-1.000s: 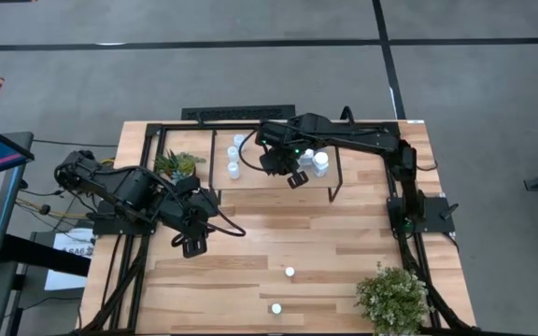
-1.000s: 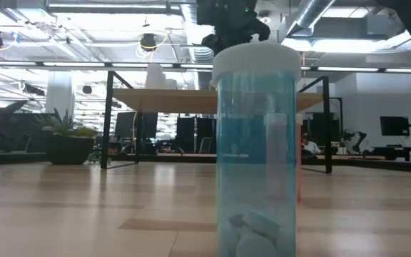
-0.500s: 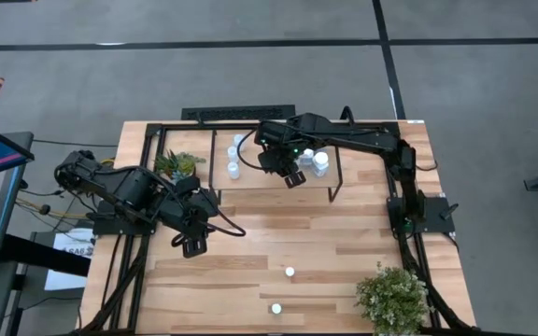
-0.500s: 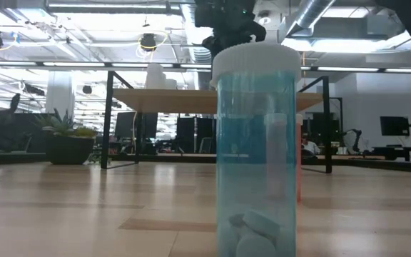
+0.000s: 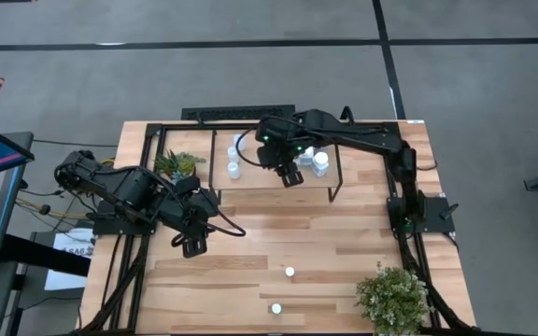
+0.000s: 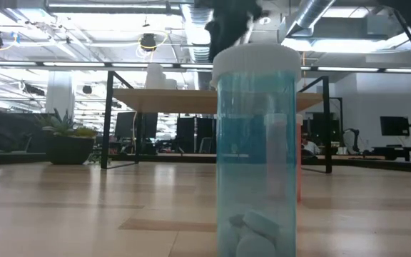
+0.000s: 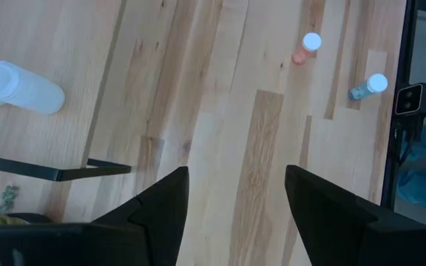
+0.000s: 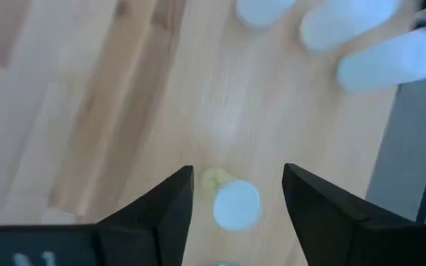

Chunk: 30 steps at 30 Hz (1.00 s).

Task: Pick and place medicine bottles onto shelf by color
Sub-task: Put the blue pill bottle on the shelf

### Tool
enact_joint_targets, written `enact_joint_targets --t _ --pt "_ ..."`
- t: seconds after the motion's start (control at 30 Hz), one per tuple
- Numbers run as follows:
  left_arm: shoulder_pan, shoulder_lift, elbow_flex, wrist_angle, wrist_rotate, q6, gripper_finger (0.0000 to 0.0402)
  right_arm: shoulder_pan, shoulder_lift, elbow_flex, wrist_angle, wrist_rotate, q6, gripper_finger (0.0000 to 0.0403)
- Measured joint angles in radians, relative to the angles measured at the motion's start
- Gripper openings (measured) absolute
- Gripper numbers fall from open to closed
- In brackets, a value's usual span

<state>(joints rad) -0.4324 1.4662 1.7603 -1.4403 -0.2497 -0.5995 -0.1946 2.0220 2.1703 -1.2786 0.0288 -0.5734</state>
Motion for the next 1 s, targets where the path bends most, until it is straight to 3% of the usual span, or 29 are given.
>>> enact_joint_targets --t 0.23,0.5,0.73,1.0 --pt "0.000 0.000 0.000 0.000 0.000 0.000 0.0210 0.025 -0.003 0.186 -0.142 0.000 0.182 0.0228" --pt "0.000 0.000 0.000 0.000 0.000 0.000 0.0210 0.084 -0.117 0.126 -0.286 -0.048 0.391 0.0225" --pt "0.000 0.000 0.000 0.000 0.000 0.000 0.0210 0.234 -0.276 -0.016 -0.253 -0.049 0.571 0.0225" --pt "0.000 0.000 0.000 0.003 0.002 0.000 0.0210 0.483 -0.474 -0.327 -0.066 0.064 0.837 0.0225"
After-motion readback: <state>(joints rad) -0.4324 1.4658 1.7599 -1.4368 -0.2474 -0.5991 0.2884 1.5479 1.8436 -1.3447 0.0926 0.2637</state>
